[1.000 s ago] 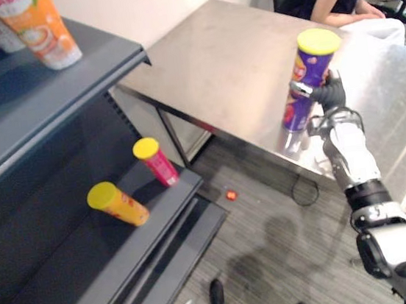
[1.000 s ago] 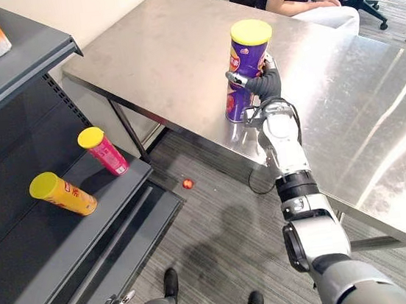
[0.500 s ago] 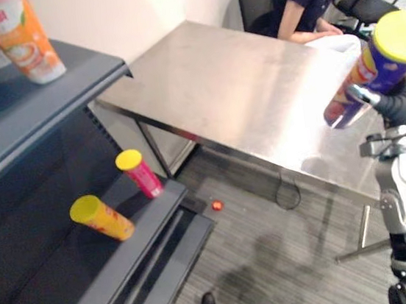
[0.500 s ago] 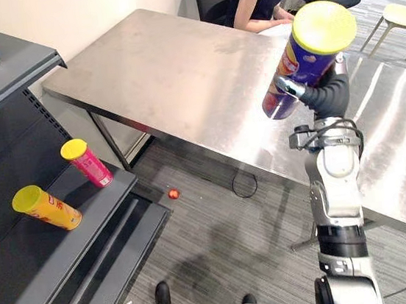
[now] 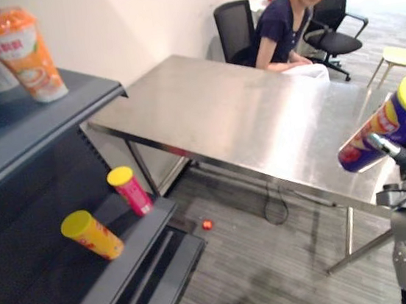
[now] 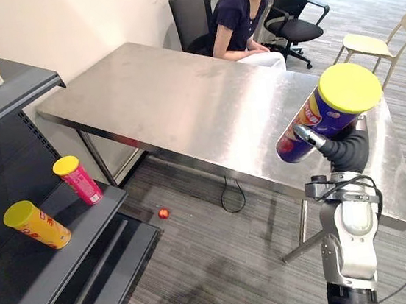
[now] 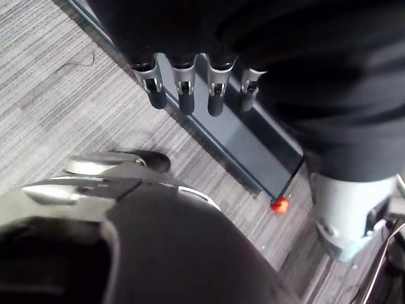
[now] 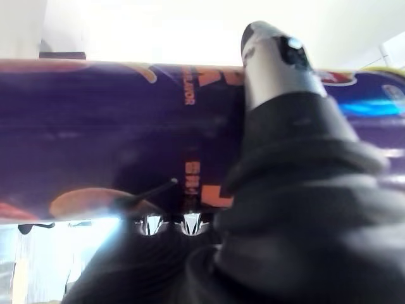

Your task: Put the gum and the chips on the shelf.

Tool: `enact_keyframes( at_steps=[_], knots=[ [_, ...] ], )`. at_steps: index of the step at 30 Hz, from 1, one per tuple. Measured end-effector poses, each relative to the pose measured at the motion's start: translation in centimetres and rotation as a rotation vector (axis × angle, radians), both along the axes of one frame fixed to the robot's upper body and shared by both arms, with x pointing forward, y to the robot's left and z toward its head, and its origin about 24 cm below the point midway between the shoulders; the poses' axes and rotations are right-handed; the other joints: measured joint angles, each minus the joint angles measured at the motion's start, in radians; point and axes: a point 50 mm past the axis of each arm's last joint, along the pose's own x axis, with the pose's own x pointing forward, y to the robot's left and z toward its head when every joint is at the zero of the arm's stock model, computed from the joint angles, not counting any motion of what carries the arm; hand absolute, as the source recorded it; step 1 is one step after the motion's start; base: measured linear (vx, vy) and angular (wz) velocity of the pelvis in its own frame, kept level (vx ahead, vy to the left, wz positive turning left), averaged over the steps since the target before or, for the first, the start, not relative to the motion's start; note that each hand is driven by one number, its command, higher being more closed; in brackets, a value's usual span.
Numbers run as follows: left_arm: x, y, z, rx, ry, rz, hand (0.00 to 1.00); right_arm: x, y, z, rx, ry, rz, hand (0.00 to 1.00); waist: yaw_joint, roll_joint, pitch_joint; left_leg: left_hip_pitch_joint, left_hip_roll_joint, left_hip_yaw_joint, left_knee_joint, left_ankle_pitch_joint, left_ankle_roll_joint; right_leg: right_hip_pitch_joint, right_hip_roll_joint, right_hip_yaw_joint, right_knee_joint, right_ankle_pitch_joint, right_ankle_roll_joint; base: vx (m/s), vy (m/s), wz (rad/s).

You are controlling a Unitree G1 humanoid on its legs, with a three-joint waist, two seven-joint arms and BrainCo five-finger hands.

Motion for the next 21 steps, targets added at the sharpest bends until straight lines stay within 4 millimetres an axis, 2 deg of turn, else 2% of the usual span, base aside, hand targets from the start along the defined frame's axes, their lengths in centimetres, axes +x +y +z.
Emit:
enact_keyframes(
  at_steps=[1,4,5,6,8,9,10,11,12,13,16,18,19,21],
  knots=[
    [0.1,0.0,0.0,-0.007,-0.012,0.023,0.0,0.2,1.0,0.0,0.002,-0.001,0.051,1.0,-0.002,0.007,0.006,-0.031,0.003,-0.032,0.064,-0.023,-0.001,0.002,-0.002,-0.02,0.038,-0.023,-0.002,-0.06,-0.046,0.4],
    [0.6,0.1,0.2,-0.021,-0.049,0.064,0.0,0.5,2.1,-0.2,0.002,0.004,0.105,1.0,0.001,0.024,0.014,-0.094,0.011,-0.108,0.108,-0.022,-0.009,0.001,0.011,-0.089,0.057,-0.035,-0.014,-0.1,-0.094,0.84],
    [0.8,0.2,0.3,-0.022,-0.064,0.08,0.0,1.0,3.4,0.0,0.017,-0.007,0.16,1.0,0.01,0.03,0.027,-0.14,0.02,-0.173,0.096,0.014,-0.025,-0.016,0.027,-0.155,0.076,-0.047,-0.034,-0.13,-0.125,0.95],
    [0.8,0.1,0.3,-0.024,-0.064,0.083,0.0,1.2,3.7,0.1,0.029,-0.018,0.179,1.0,0.011,0.036,0.03,-0.155,0.023,-0.197,0.082,0.029,-0.031,-0.027,0.034,-0.175,0.088,-0.052,-0.043,-0.17,-0.172,1.3],
    [1.2,-0.6,0.3,-0.042,-0.09,0.107,0.0,1.8,4.3,1.5,0.027,-0.077,0.209,1.0,0.037,0.089,0.062,-0.206,0.057,-0.259,-0.005,0.074,-0.038,-0.069,0.074,-0.255,0.13,-0.075,-0.087,-0.2,-0.188,1.15],
    [1.2,-0.8,0.2,-0.047,-0.088,0.108,0.0,1.9,4.4,1.7,0.026,-0.086,0.21,1.0,0.039,0.097,0.067,-0.212,0.07,-0.233,-0.039,0.052,-0.012,-0.064,0.078,-0.285,0.112,-0.072,-0.092,-0.22,-0.219,1.44],
    [1.5,-0.6,0.2,-0.045,-0.087,0.109,0.0,1.9,4.0,1.9,0.026,-0.101,0.19,1.0,0.038,0.082,0.076,-0.241,0.078,-0.126,-0.032,-0.002,0.1,-0.064,0.048,-0.357,0.076,-0.057,-0.117,-0.17,-0.123,1.29],
    [1.6,-0.8,0.2,-0.05,-0.087,0.109,0.0,1.9,3.6,2.0,0.028,-0.105,0.174,1.0,0.041,0.075,0.084,-0.265,0.075,-0.065,0.022,0.013,0.135,-0.068,0.024,-0.391,0.076,-0.052,-0.124,-0.19,-0.126,1.58],
    [1.4,-1.2,-0.1,-0.065,-0.072,0.114,0.0,1.9,3.0,2.2,0.042,-0.115,0.136,1.0,0.037,0.079,0.09,-0.284,0.071,0.039,0.162,0.033,0.167,-0.067,-0.013,-0.444,0.076,-0.044,-0.131,-0.17,-0.126,1.37],
    [0.5,-1.4,-0.2,-0.073,-0.052,0.129,0.0,1.7,2.4,2.3,0.049,-0.121,0.096,1.0,0.028,0.086,0.09,-0.27,0.088,0.116,0.279,0.025,0.159,-0.059,-0.03,-0.497,0.074,-0.027,-0.128,-0.12,-0.138,1.34],
    [-0.2,-1.5,-0.4,-0.077,-0.031,0.143,0.0,1.1,0.4,2.3,0.063,-0.131,-0.017,1.0,0.011,0.126,0.079,-0.171,0.155,0.214,0.388,-0.057,0.12,-0.045,-0.055,-0.617,0.071,-0.023,-0.128,-0.11,-0.046,1.3],
    [0.0,-1.7,-0.5,-0.088,-0.034,0.153,0.0,0.6,-0.7,2.4,0.061,-0.135,-0.08,1.0,-0.007,0.137,0.072,-0.101,0.195,0.242,0.378,-0.063,0.105,-0.042,-0.075,-0.693,0.076,-0.017,-0.118,-0.11,0.079,1.32],
    [-0.1,-1.9,-0.6,-0.103,-0.033,0.156,0.0,0.3,-1.2,2.2,0.061,-0.131,-0.113,1.0,-0.01,0.155,0.062,-0.066,0.201,0.249,0.32,-0.06,0.097,-0.042,-0.093,-0.742,0.092,-0.012,-0.109,-0.09,0.164,1.15],
    [-0.3,-1.9,-0.6,-0.106,-0.028,0.16,0.0,0.0,-1.5,1.9,0.075,-0.121,-0.133,1.0,-0.012,0.142,0.06,-0.061,0.166,0.244,0.241,-0.063,0.091,-0.035,-0.11,-0.786,0.084,0.014,-0.102,-0.08,0.217,0.95]
  ],
)
